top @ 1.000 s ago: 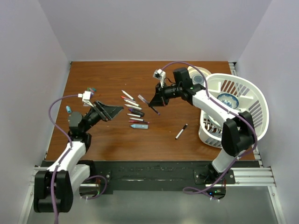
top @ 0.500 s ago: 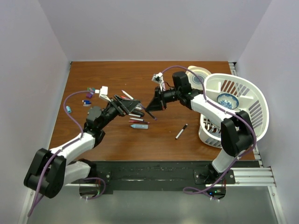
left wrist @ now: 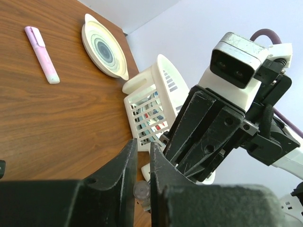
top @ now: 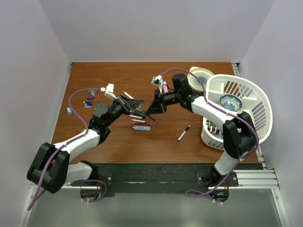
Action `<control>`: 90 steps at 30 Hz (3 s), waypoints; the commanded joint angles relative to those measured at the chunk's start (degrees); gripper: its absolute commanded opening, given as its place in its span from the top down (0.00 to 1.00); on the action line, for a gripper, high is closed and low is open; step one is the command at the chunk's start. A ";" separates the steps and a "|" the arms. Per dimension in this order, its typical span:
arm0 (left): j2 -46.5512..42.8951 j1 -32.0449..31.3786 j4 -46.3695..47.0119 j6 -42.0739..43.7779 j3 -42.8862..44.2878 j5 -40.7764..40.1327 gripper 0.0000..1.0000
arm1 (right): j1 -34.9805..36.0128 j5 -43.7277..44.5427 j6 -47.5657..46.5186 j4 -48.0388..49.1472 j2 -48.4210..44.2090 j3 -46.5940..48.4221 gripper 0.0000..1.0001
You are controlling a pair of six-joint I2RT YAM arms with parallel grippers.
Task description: Open the pen caps
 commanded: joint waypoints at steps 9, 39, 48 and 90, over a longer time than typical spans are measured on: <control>-1.55 -0.25 -2.15 3.73 2.53 2.23 1.00 | 3.18 3.84 -6.30 -5.12 1.79 1.61 0.54; -3.13 -0.16 -4.08 4.26 1.13 3.99 0.60 | 6.78 11.40 -5.34 -5.13 1.62 1.87 1.00; -5.24 7.27 -11.54 4.97 4.55 -0.14 1.00 | 6.61 11.31 -5.16 -4.52 2.67 1.35 1.00; 17.63 48.26 -27.00 -2.86 7.45 -6.38 0.30 | 9.42 13.68 -14.30 -12.60 5.57 4.95 1.00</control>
